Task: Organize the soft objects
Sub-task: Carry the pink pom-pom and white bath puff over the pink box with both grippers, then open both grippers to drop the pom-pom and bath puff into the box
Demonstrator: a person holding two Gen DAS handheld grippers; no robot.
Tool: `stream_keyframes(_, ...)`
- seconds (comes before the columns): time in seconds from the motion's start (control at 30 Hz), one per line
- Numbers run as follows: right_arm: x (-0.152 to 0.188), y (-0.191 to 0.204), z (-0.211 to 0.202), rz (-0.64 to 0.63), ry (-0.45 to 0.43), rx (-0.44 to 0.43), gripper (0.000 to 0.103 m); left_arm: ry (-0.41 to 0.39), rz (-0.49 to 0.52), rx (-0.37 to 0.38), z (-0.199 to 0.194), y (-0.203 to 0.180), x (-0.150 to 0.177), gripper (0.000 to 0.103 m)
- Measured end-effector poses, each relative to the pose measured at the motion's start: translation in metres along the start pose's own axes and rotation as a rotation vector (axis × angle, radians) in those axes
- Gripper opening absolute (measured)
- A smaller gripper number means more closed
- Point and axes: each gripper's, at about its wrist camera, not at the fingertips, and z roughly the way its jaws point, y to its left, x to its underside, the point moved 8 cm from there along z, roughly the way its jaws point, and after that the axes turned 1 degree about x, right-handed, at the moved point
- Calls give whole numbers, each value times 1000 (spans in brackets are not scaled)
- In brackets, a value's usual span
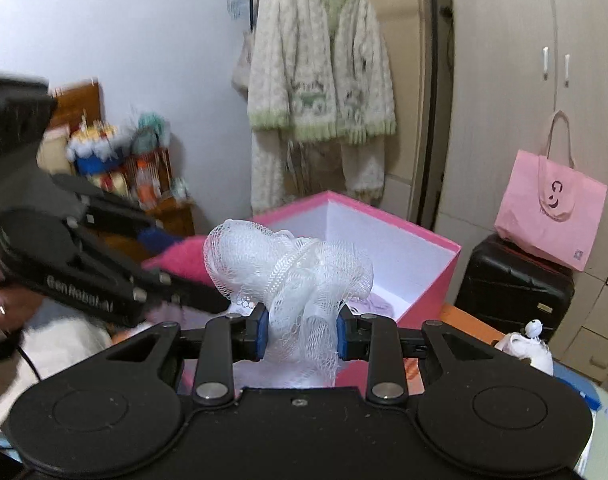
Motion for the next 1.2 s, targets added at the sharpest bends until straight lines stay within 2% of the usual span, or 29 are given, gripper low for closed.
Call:
stream_keyframes(0.13,-4,3,26,-104,104,-8,36,70,-11,-27,28,17,-9,51)
stream_keyframes(0.23,-1,6,49,-195,195,19,36,116,15,-63,47,25,-9,50)
stream_keyframes(0.33,4,4,72,-214,290,4,36,161,70,-91,67,29,-8,50)
stream_keyframes(0.5,8,-3,96,-195,390,-55,36,231,87,-97,88,36,-2,50)
stream_keyframes(0.67,7,-4,98,-205,406,-70,39,210,128,-142,89,39,-5,51)
stream_keyframes(0.9,13,0,111,-277,439,-29,40,220,160,-158,92,37,-2,52)
stream_keyframes(1.0,12,3,112,-283,447,-31,49,161,229,-243,82,33,-6,59)
stream_keyframes(1.03,12,3,111,-286,445,-37,54,144,249,-261,77,31,-7,65)
stream_keyframes(1.07,12,4,109,-289,439,-38,56,137,252,-264,74,30,-8,68)
stream_keyframes(1.2,9,5,101,-270,409,-38,60,138,222,-226,63,28,-8,68)
